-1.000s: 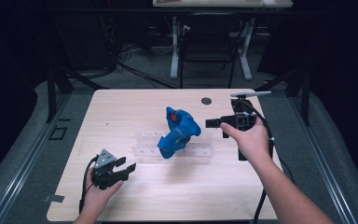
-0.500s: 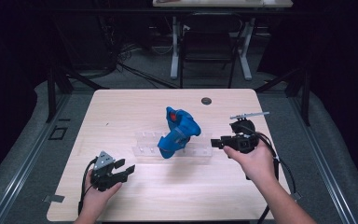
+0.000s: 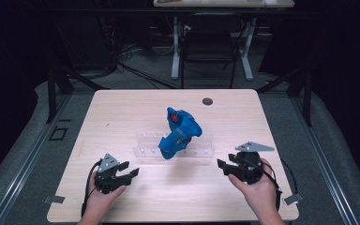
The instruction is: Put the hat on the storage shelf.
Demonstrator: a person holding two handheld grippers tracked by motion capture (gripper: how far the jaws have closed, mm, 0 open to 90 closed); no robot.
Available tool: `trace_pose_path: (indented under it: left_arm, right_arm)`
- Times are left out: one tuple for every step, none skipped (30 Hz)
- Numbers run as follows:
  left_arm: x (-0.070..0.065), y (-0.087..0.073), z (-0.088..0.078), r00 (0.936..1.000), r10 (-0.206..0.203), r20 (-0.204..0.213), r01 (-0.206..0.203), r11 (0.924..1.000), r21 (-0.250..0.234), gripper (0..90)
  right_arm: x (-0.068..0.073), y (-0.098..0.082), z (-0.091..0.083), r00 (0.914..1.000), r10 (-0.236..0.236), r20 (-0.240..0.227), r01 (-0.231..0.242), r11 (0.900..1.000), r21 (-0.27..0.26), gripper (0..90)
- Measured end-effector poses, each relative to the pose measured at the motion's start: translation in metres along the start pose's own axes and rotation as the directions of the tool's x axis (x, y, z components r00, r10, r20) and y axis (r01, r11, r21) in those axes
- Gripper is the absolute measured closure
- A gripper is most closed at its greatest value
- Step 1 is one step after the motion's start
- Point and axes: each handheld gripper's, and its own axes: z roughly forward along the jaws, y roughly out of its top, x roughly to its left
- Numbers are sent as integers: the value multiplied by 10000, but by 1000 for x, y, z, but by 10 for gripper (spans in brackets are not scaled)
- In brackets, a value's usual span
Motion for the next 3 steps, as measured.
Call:
trace_pose_path:
  left_arm:
    - [-4, 3, 3, 9999, 64, 120, -65, 10000, 9, 479]
    - [-10, 6, 6, 9995, 175, 248, -175, 9998, -1, 482]
    - [-16, 10, 11, 9989, 305, 343, -305, 9995, 17, 483]
  right_arm:
    - [0, -9, 0, 9999, -83, 128, 86, 9997, -247, 489]
    - [0, -18, 0, 9995, -156, 278, 172, 9982, -579, 490]
    - [-1, -27, 0, 9992, -122, 378, 157, 9956, -929, 491]
